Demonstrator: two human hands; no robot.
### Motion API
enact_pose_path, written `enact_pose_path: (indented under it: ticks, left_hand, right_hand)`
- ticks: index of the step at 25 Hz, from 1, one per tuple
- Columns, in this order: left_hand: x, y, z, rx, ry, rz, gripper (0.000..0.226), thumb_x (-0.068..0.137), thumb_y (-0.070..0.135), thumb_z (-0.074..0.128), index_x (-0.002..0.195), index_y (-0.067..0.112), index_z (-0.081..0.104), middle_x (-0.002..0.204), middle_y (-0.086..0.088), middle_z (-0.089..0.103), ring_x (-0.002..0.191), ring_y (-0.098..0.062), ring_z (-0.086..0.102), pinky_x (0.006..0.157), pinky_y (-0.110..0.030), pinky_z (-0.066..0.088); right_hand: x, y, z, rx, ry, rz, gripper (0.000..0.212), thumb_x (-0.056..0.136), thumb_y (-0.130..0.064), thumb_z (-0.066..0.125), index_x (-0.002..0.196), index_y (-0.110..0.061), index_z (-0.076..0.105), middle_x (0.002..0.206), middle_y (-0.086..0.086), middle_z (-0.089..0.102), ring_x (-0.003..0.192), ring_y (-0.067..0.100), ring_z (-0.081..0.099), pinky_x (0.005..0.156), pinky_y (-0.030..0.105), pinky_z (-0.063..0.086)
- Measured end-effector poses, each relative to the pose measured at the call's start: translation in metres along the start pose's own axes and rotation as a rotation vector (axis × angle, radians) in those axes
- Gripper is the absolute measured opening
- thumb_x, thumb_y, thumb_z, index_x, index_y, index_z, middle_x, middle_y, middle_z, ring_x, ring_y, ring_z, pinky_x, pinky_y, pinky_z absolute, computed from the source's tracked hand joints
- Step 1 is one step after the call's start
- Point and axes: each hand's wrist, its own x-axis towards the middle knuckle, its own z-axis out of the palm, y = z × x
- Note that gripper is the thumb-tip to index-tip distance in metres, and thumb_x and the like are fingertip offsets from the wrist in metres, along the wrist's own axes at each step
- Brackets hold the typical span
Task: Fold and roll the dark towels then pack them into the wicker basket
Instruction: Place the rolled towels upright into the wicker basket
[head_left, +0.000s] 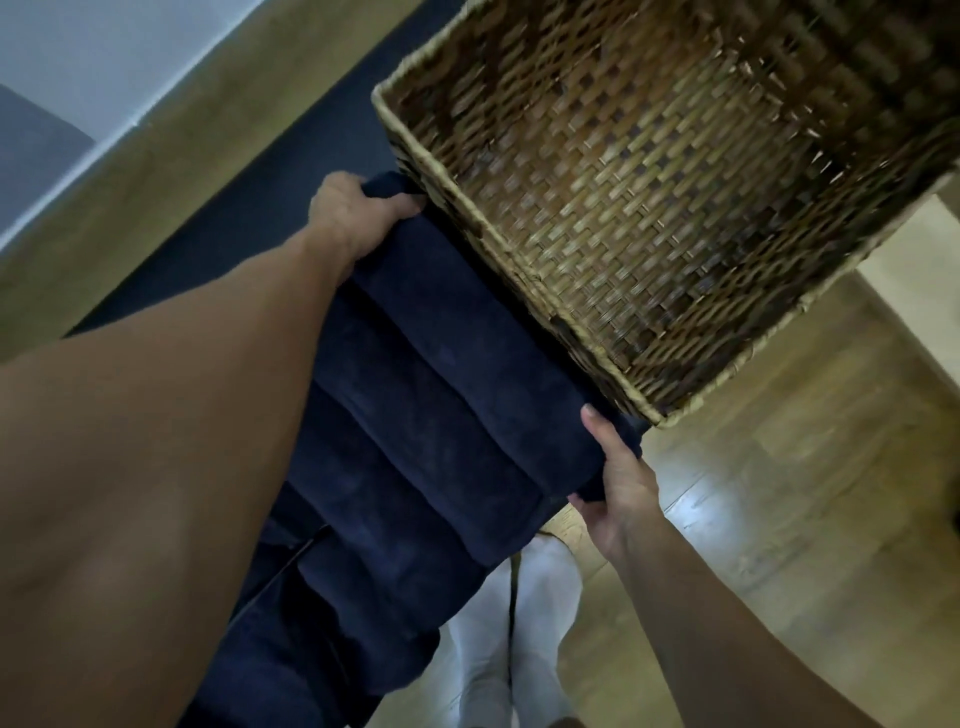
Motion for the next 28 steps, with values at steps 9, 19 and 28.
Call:
enact_pose_path:
  ticks: [9, 19, 28]
  left_hand:
    - [-0.066, 0.058, -0.100, -0.066, 0.125, 0.007, 0.067, 0.069, 0.049, 0.081, 0.121, 0.011, 0.064, 0.113, -0.003, 0.063, 0.096, -0.022, 0.059, 0.075, -0.031, 0.046]
    - [-0.124, 0.147, -0.151, -0.201, 0.236, 0.039, 0.060, 0.070, 0.053, 0.077, 0.110, 0.011, 0.063, 0.104, -0.002, 0.065, 0.094, -0.022, 0.062, 0.086, -0.038, 0.055]
    - [-0.111, 0.166, -0.037, -0.264, 0.059, 0.002, 0.097, 0.054, 0.063, 0.086, 0.132, 0.016, 0.053, 0.129, 0.000, 0.060, 0.115, -0.021, 0.059, 0.099, -0.044, 0.050]
  right_hand:
    - [-0.116, -0.009, 0.021, -0.025, -0.158, 0.039, 0.070, 0.059, -0.041, 0.089, 0.120, -0.019, 0.063, 0.107, 0.004, 0.075, 0.104, 0.028, 0.069, 0.087, 0.044, 0.055]
    - [-0.214, -0.138, 0.010, -0.161, -0.167, -0.283, 0.033, 0.082, -0.028, 0.075, 0.113, -0.025, 0.065, 0.105, -0.002, 0.075, 0.099, 0.021, 0.070, 0.082, 0.041, 0.057]
    - [-0.072, -0.366, 0.026, -0.460, -0.039, -0.356, 0.070, 0.068, -0.042, 0.085, 0.127, -0.016, 0.060, 0.115, 0.009, 0.070, 0.094, 0.029, 0.070, 0.067, 0.037, 0.058]
